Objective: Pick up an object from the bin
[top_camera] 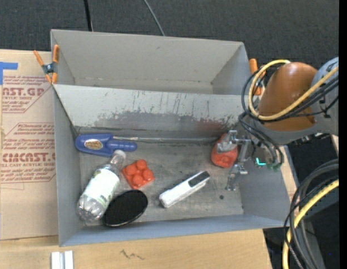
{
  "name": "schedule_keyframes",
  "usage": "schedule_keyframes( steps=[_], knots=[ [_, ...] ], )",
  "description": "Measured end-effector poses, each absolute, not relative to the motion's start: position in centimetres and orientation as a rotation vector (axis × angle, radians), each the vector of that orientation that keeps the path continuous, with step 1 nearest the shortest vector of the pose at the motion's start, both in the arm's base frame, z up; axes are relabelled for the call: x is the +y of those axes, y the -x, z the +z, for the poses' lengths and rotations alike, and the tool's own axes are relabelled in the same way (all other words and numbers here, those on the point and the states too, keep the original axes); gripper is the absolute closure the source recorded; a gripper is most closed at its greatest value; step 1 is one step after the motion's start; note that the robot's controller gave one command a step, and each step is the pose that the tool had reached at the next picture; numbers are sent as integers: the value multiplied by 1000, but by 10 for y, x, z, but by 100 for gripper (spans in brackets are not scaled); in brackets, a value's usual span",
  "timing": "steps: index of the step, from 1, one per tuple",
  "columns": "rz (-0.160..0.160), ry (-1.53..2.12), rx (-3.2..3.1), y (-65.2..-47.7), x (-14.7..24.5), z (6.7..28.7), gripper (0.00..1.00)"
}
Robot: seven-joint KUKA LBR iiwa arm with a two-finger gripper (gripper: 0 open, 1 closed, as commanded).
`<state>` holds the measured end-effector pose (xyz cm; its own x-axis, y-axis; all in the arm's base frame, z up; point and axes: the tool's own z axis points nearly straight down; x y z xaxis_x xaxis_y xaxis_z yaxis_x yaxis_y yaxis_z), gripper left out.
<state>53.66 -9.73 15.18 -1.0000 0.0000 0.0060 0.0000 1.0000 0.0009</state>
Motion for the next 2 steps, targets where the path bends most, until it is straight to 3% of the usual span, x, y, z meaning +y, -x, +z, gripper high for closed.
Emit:
schedule_keyframes(
  steps=[1,2],
  knots=[
    [0,-1,-3143,-539,-97,156,0],
    [9,-267,-3136,-541,-42,77,100]
  ],
)
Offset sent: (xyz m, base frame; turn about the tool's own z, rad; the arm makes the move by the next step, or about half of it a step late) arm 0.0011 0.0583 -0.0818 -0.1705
